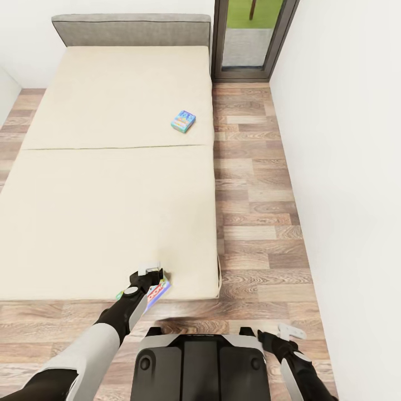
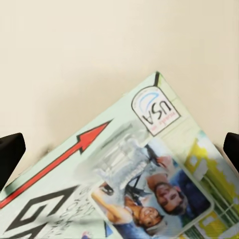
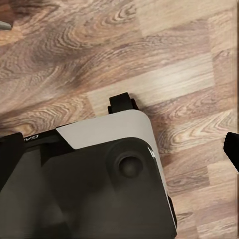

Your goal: Put all the toys in the child's room - the three board games (two on the bed and one on the table), the two jigsaw puzzles on the table, and the tennis ball on the table - inside the toy box on the table in the child's room.

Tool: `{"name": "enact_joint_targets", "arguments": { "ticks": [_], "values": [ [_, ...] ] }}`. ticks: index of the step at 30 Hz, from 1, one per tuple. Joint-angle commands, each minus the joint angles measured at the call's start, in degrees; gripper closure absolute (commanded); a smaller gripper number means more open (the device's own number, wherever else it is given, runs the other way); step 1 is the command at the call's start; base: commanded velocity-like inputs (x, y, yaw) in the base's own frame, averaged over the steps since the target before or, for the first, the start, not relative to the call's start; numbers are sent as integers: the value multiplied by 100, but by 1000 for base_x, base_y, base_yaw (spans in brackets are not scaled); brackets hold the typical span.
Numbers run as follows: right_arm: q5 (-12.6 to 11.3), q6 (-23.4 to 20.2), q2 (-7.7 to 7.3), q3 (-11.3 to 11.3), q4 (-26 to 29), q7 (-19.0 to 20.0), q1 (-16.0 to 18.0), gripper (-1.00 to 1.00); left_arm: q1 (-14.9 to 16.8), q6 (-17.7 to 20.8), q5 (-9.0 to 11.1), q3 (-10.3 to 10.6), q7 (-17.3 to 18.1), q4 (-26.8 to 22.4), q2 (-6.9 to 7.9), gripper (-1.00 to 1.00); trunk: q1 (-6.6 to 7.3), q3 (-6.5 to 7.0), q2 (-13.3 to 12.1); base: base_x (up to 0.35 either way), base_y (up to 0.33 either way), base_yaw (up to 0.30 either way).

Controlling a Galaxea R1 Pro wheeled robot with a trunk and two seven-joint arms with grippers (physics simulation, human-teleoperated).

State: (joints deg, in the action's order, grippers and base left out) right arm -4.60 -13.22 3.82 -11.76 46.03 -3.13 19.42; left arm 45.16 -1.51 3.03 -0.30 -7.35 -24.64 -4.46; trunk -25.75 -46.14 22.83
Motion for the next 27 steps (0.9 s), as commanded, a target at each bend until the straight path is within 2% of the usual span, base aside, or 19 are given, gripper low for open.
{"name": "enact_joint_targets", "arguments": {
  "ticks": [1, 10, 13, 16, 24, 27],
  "values": [
    [-49, -26, -17, -4, 7, -20, 0, -100, 2, -16, 36, -5, -10, 1, -2, -100, -3, -6, 8, 0, 0, 0],
    [-43, -23, -38, 6, 3, -20, 0, -100, 2, -3, 46, -42, 0, -76, 4, -100, -3, -6, 8, 0, 0, 0],
    [-42, -23, -38, 6, 3, -20, 0, -100, -4, 37, 52, -42, -3, -326, 7, -100, -3, -6, 8, 0, 0, 0],
    [-41, -23, -41, 7, 2, -20, 0, -100, -26, 121, 61, -40, -7, -784, 13, -100, -3, -6, 8, 0, 0, 0],
    [-41, -23, -45, 7, 2, -20, 0, -100, -69, 935, 68, -47, -5, -1592, 24, -100, -3, -6, 8, 0, 0, 0],
    [-41, -23, -43, 6, 2, -20, 0, -100, -78, 1061, 71, -48, -8, -1737, 29, -100, -3, -6, 8, 0, 0, 0]
  ]
}}
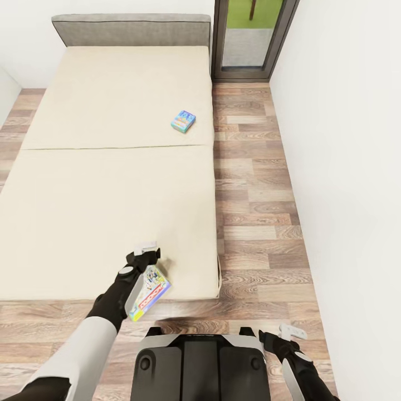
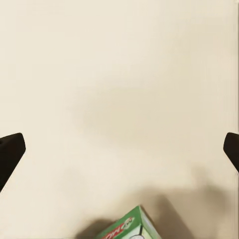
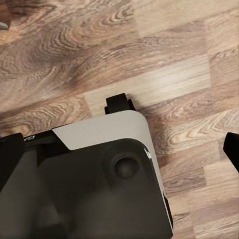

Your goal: Put all the toys in the child's room - the three board games (two on the bed and one on the table), the two jigsaw puzzles on the table, and the tennis ball on the table - inside the toy box on the table in the child's room.

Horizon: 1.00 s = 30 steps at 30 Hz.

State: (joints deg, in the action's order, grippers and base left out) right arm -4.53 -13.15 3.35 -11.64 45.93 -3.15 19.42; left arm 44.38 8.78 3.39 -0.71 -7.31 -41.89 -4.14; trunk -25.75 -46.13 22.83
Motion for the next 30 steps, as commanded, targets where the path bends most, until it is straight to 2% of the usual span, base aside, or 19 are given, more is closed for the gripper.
{"name": "enact_joint_targets", "arguments": {
  "ticks": [1, 9, 14, 18, 19, 23, 24, 30],
  "values": [
    [-48, -29, 5, -6, 12, -19, 0, -100, -5, 61, 37, -7, -12, -51, -2, -100, -3, -6, 9, 0, 0, 0],
    [-43, -29, 5, -7, 19, -10, 0, -100, -32, 365, 39, -8, -8, -333, 1, -100, -3, -6, 9, 0, 0, 0],
    [-51, -29, 7, 1, 30, 8, 0, -100, -43, 866, 39, -9, -7, -577, 1, -100, -3, -6, 9, 0, 0, 0],
    [-55, -29, 14, 12, 43, 18, 0, -100, -60, 1487, 39, -8, -7, -931, 1, -100, -3, -6, 9, 0, 0, 0],
    [-55, -29, 15, 15, 48, 20, 0, -100, -89, 1768, 39, -8, -6, -1132, 1, -100, -3, -6, 9, 0, 0, 0],
    [-59, -29, 16, 19, 53, 23, 0, -100, -204, 2309, 39, -8, 22, -1608, 3, -100, -3, 3, 9, 0, 0, 0],
    [-61, -32, 16, 20, 54, 23, 0, -100, -288, 2549, 39, -10, 56, -1870, 2, -100, -3, 6, 9, 0, 0, 0],
    [-61, -43, 17, 21, 55, 24, 0, -100, -630, 3198, 39, -15, 293, -2773, 8, -100, -3, 39, 9, 0, 0, 0]
  ]
}}
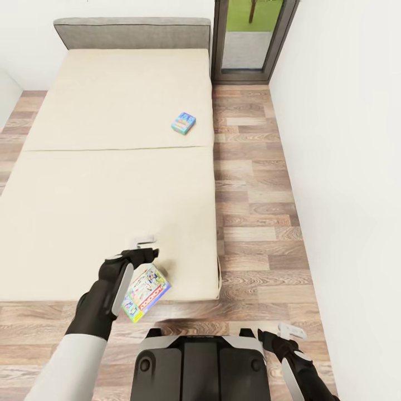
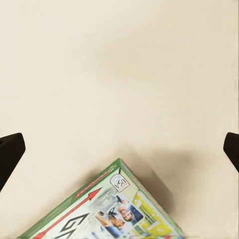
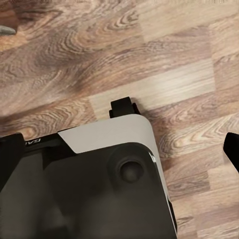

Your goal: Put all the toys in the child's room - the three board games (two on the bed and one on the table), the two jigsaw puzzles on the table, and the tennis ball on the table - inside the toy box on the table in the child's room.

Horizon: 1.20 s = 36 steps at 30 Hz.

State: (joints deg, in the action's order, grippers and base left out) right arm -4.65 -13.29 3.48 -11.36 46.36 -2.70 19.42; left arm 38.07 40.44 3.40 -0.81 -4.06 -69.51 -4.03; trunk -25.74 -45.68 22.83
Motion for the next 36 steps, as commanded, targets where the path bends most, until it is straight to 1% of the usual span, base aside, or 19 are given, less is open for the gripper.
{"name": "enact_joint_targets", "arguments": {
  "ticks": [1, 6, 12, 17, 21, 27, 32, 33, 35, 36],
  "values": [
    [-51, -33, 4, -6, 13, -20, 0, -100, -88, 164, 38, -6, 51, -215, -4, -100, -4, 1, 8, 0, 0, 0],
    [-53, -45, -2, -6, 11, -20, 0, -100, -235, 503, 38, -8, 265, -597, -2, -100, -4, 39, 8, 0, 0, 0],
    [-53, -50, -1, -6, 6, -20, 0, -100, -266, 701, 31, -21, 328, -701, 22, -100, -4, 89, 8, 0, 0, 0],
    [-47, -56, -4, -6, 5, -20, 0, -100, -272, 800, 49, -54, 347, -731, 160, -100, -4, 133, 8, 0, 0, 0],
    [-43, -58, -5, -6, 5, -20, 0, -100, -273, 820, 58, -82, 351, -736, 209, -100, -4, 169, 8, 0, 0, 0],
    [-37, -59, -3, -8, 5, -22, 0, -100, -274, 851, 63, -209, 353, -738, 274, -100, -4, 224, 8, 0, 0, 0],
    [-36, -59, -4, -10, 1, -34, 0, -100, -274, 982, 64, -248, 355, -746, 328, -100, -4, 270, 8, 0, 0, 0],
    [-35, -59, -4, -12, -1, -47, 0, -100, -274, 1037, 64, -257, 411, -765, 402, -100, -4, 280, 8, 0, 0, 0],
    [-35, -61, -4, -13, -6, -50, 0, -100, -274, 1051, 64, -260, 481, -770, 428, -100, -4, 298, 8, 0, 0, 0],
    [-36, -64, -5, -14, -8, -52, 0, -100, -274, 1068, 64, -264, 576, -775, 467, -100, -4, 307, 8, 0, 0, 0]
  ]
}}
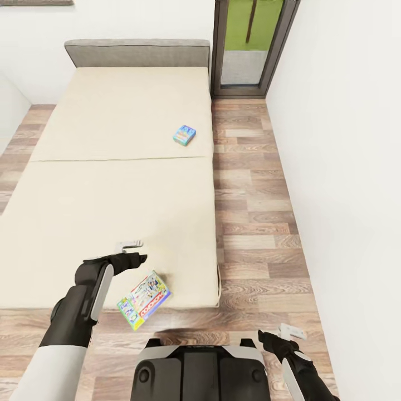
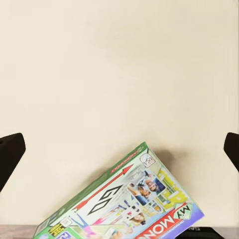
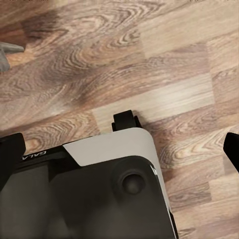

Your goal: Put all the toys in the child's room - the three board games (two on the bed and one on the table), the two jigsaw puzzles on the table, and the tennis ball on the table - inside the toy box on the table in the child's room.

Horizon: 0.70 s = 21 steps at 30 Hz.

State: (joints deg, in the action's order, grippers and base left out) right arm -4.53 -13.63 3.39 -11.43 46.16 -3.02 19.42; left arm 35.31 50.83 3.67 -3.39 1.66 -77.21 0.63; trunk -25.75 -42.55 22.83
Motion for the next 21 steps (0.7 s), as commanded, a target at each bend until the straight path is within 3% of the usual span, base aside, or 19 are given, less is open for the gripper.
{"name": "enact_joint_targets", "arguments": {
  "ticks": [1, 6, 9, 21],
  "values": [
    [-48, -30, 4, -7, 11, -20, 0, -100, 2, 43, 37, -6, 55, -7, 25, -100, -4, 3, 8, 0, 0, 0],
    [-48, -28, 4, -8, 8, -12, 0, -100, 2, 148, 28, -4, 504, -18, 194, -100, -4, 49, 8, 0, 0, 0],
    [-48, -26, 4, -10, 8, -8, 0, -100, 2, 163, 23, -4, 642, -20, 224, -100, -4, 77, 8, 0, 0, 0],
    [-57, -28, 4, -12, 7, -5, 0, -100, 2, 260, 36, -4, 768, -22, 335, -100, -4, 187, 8, 0, 0, 0]
  ]
}}
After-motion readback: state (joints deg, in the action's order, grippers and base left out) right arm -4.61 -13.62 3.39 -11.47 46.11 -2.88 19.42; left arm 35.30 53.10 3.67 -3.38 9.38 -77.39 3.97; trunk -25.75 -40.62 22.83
